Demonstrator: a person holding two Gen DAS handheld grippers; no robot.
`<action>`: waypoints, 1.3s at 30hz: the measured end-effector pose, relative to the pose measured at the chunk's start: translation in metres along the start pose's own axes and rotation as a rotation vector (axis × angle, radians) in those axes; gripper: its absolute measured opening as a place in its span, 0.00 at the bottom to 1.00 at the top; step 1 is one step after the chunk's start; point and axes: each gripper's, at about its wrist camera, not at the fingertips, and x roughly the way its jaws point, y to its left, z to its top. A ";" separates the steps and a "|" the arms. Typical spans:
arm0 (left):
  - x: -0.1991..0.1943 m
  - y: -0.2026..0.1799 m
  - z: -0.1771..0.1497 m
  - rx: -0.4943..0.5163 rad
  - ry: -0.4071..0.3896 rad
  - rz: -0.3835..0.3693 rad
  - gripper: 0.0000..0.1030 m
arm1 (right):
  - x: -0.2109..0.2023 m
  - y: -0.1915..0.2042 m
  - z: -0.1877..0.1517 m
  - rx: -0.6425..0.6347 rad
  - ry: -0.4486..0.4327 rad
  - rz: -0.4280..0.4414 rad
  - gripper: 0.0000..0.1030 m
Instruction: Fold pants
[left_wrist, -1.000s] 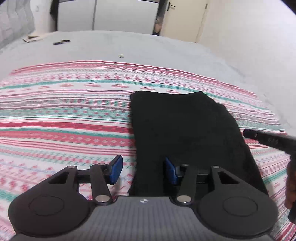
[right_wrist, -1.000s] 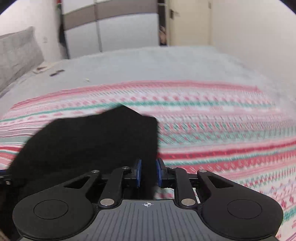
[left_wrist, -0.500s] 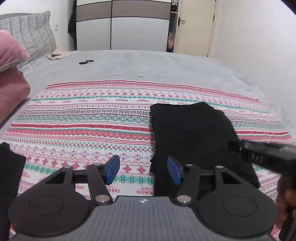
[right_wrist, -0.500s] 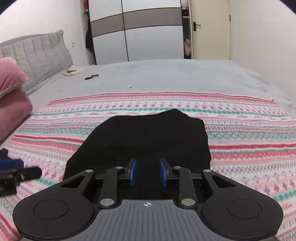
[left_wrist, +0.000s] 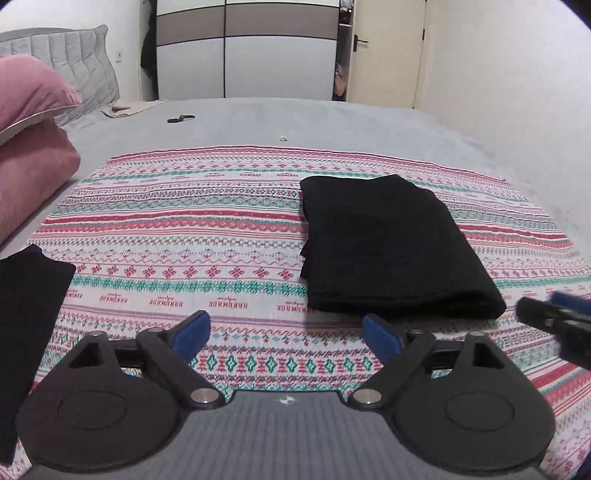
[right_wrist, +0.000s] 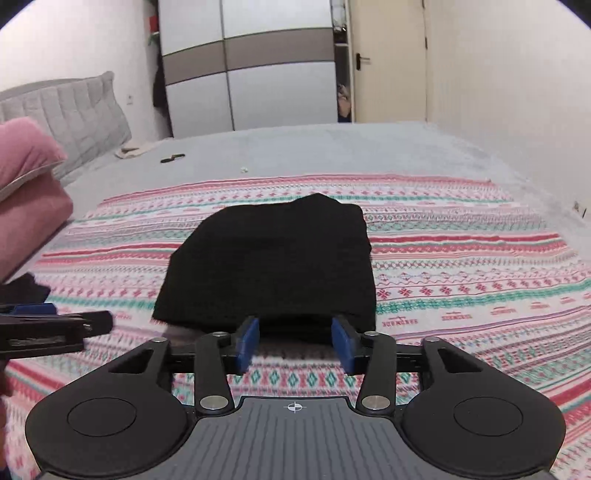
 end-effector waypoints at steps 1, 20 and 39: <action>0.002 0.001 -0.003 -0.001 -0.006 0.003 1.00 | -0.003 0.000 0.000 -0.010 -0.009 0.004 0.75; 0.015 0.002 -0.009 0.020 0.007 0.056 1.00 | 0.010 -0.006 -0.014 -0.064 0.017 0.009 0.93; 0.009 0.005 -0.005 -0.005 0.003 0.039 1.00 | 0.020 0.003 -0.020 -0.067 0.062 0.015 0.95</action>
